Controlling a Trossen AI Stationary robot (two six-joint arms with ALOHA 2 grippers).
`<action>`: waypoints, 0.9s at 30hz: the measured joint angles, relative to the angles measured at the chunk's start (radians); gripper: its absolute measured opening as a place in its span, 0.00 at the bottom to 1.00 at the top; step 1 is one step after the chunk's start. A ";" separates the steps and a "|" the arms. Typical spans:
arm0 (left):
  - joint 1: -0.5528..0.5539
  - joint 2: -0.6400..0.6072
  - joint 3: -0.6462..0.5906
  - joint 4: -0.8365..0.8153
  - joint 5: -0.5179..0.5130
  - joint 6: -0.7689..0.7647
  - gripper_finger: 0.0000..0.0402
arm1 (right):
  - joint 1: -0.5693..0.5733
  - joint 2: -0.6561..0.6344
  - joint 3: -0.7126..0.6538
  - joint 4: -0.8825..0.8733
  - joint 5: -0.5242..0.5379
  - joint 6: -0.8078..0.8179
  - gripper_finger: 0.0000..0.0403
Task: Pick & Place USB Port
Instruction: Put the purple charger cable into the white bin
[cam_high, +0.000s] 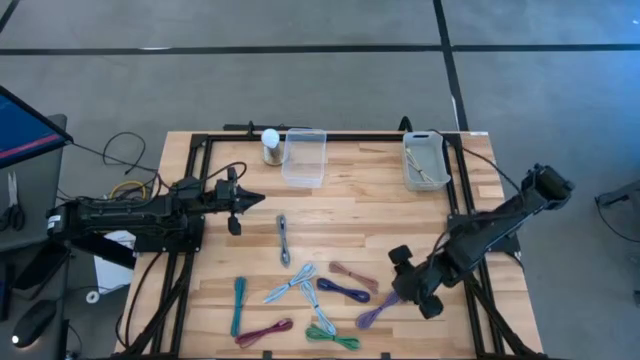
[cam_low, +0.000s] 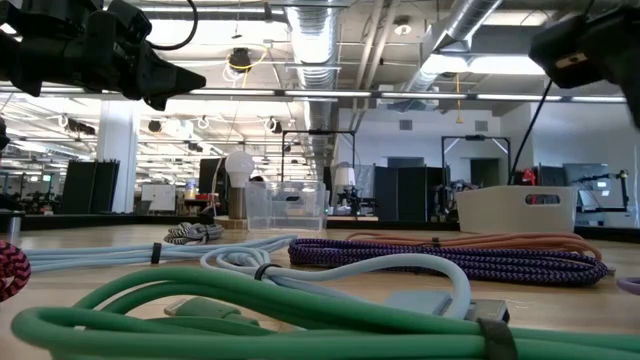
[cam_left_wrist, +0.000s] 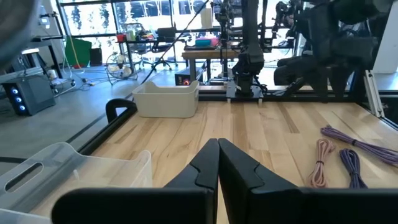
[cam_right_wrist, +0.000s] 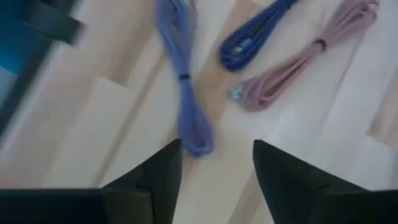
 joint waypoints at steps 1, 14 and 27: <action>0.000 0.000 0.000 0.000 0.000 0.000 0.02 | 0.003 0.023 0.017 -0.015 0.017 0.000 0.46; 0.000 0.000 0.000 0.000 0.000 0.000 0.02 | 0.018 0.252 0.157 -0.071 0.026 0.041 0.46; 0.000 0.000 0.000 0.000 0.000 -0.030 0.02 | 0.044 0.359 0.176 -0.110 -0.013 0.131 0.44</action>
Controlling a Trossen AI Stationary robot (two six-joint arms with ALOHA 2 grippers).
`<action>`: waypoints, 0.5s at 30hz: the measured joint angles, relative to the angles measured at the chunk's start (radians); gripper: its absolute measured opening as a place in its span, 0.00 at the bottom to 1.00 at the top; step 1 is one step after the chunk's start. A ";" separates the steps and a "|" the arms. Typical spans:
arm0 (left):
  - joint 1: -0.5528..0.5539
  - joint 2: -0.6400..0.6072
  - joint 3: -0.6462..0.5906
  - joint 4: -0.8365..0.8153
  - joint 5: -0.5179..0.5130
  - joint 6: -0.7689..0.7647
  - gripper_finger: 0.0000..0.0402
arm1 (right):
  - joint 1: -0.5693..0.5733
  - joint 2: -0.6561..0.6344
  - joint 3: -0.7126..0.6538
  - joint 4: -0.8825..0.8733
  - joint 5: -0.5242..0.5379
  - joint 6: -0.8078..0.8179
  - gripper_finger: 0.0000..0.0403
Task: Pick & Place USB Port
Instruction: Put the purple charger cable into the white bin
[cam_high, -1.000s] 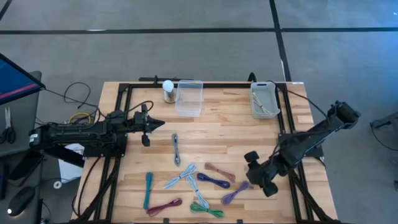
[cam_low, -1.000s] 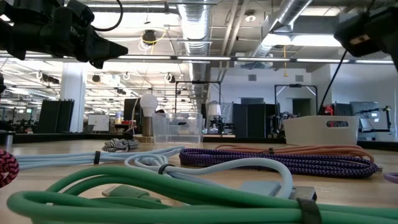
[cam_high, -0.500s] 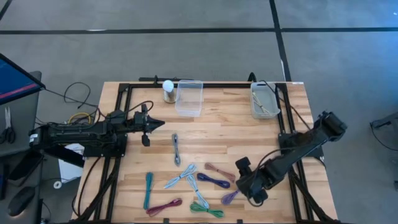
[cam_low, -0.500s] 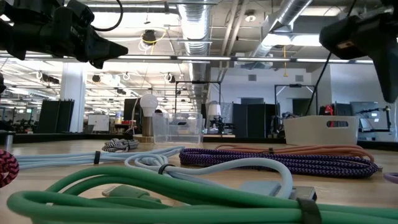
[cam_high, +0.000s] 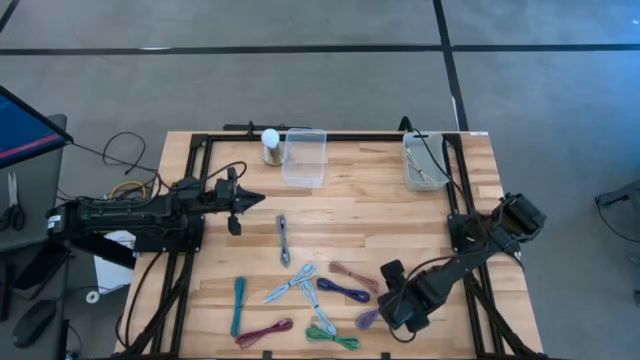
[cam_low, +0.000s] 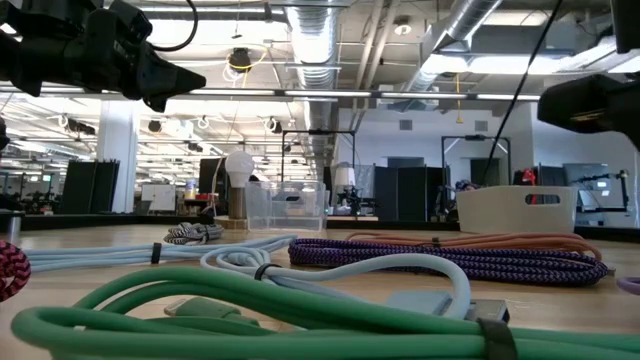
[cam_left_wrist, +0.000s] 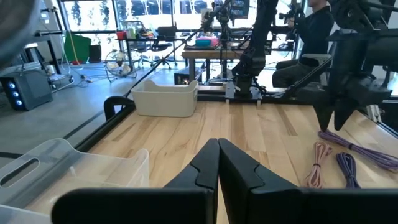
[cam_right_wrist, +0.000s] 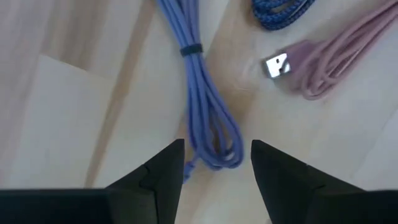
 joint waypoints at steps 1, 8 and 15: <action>0.000 0.000 0.000 0.000 0.000 0.000 0.02 | 0.002 0.000 0.000 0.007 -0.010 0.015 0.44; 0.000 0.000 0.000 0.000 0.000 0.000 0.02 | 0.017 0.001 0.000 0.046 -0.016 0.042 0.42; 0.000 0.000 0.000 0.000 0.000 0.000 0.02 | 0.017 0.073 0.001 0.083 -0.014 0.041 0.41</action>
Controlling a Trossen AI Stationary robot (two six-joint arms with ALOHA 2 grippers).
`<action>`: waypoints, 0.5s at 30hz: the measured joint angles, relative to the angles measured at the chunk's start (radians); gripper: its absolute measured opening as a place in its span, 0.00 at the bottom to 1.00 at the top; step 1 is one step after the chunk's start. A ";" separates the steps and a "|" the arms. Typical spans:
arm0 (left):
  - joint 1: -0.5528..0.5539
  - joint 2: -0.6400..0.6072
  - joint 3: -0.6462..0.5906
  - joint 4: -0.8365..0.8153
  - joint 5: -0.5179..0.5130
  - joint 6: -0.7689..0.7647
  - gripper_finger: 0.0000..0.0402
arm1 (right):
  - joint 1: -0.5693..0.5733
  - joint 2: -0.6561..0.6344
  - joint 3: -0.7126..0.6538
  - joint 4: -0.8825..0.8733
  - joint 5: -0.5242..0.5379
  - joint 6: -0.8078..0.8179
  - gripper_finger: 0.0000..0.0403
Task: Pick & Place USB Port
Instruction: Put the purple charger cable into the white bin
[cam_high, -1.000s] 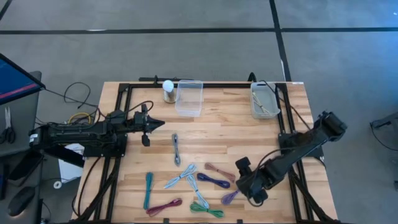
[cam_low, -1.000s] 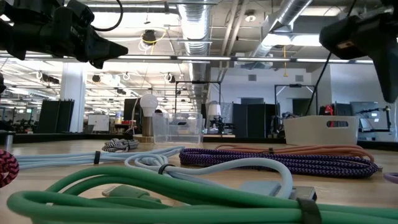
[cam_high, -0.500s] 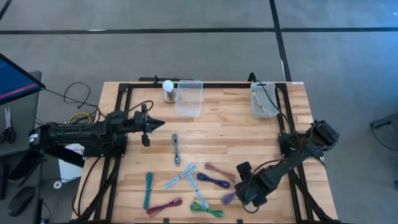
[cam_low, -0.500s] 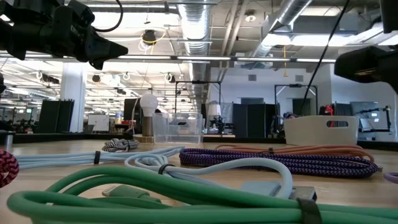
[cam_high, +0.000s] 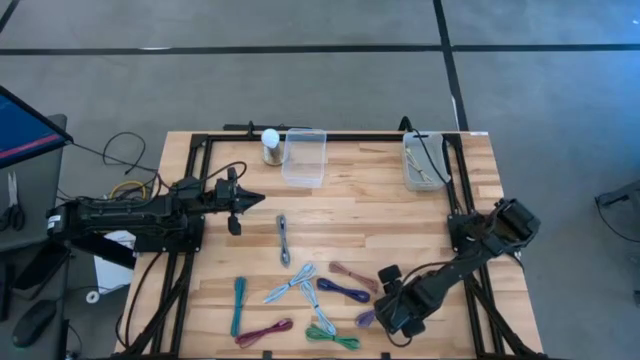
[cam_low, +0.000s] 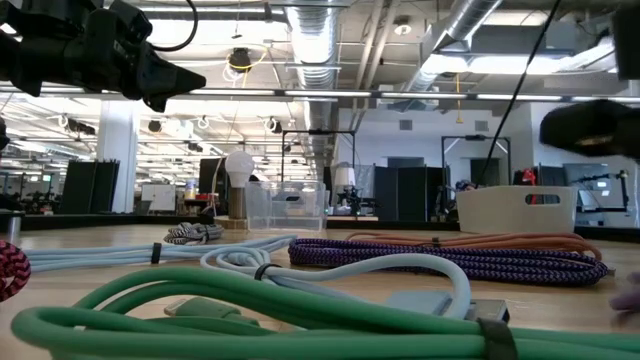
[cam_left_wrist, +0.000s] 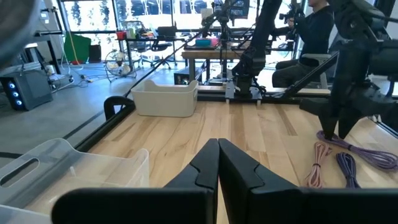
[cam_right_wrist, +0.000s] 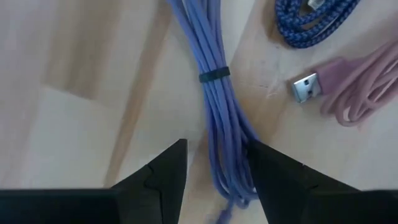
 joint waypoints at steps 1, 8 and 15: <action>0.000 0.000 0.000 0.000 0.000 0.000 0.02 | 0.000 0.008 0.002 0.000 0.002 -0.001 0.41; 0.000 0.000 0.000 0.000 0.000 0.000 0.02 | 0.001 0.007 0.001 0.001 0.005 0.006 0.37; 0.000 0.000 0.000 0.000 0.000 0.000 0.02 | 0.001 -0.009 -0.002 0.004 -0.006 0.008 0.18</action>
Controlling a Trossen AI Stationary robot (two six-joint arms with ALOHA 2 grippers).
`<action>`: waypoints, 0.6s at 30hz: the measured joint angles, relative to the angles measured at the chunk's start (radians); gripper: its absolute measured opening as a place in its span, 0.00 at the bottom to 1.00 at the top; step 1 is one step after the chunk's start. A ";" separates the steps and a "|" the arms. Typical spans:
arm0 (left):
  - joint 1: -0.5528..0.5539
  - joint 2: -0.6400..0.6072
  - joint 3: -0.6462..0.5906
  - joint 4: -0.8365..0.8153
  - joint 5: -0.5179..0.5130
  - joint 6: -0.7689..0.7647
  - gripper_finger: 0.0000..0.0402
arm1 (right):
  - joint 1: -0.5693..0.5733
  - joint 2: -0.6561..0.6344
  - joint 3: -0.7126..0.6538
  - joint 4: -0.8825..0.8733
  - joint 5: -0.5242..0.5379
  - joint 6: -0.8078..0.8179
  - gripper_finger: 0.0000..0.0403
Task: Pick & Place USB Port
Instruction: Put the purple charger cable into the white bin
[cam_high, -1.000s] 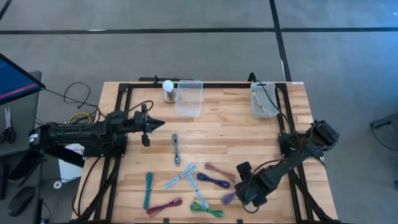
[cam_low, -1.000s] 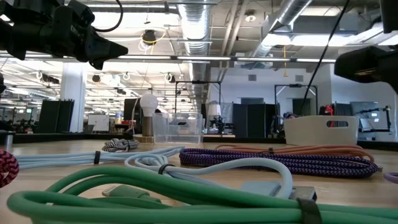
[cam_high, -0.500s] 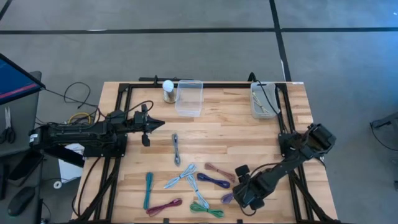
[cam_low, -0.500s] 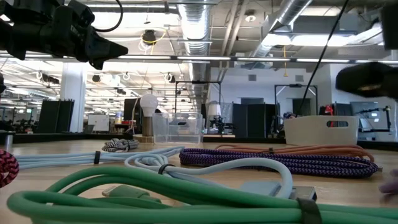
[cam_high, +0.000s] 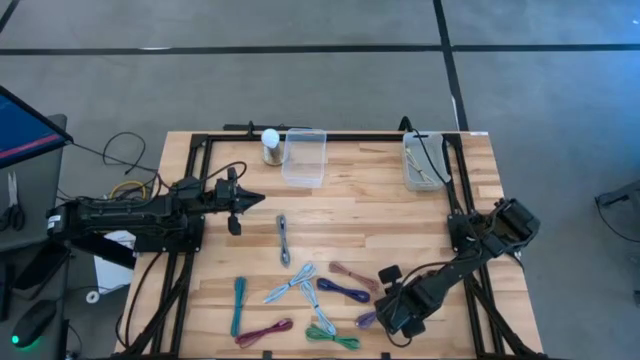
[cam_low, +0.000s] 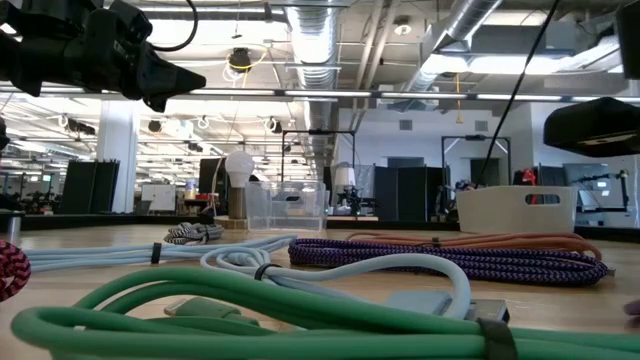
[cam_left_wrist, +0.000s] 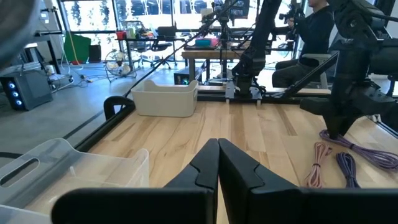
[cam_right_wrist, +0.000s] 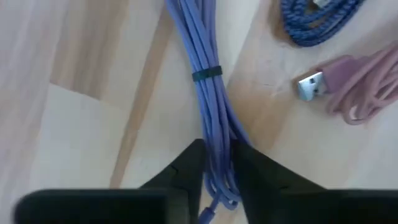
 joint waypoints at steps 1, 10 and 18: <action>0.000 0.000 0.000 0.000 0.000 0.000 0.02 | 0.000 0.000 0.000 0.000 0.000 0.000 0.14; 0.000 0.000 0.000 0.000 0.000 0.000 0.02 | 0.000 -0.001 0.000 -0.013 -0.001 0.000 0.05; 0.000 0.000 0.000 0.000 0.000 0.000 0.02 | 0.000 -0.002 0.001 -0.063 0.000 0.000 0.02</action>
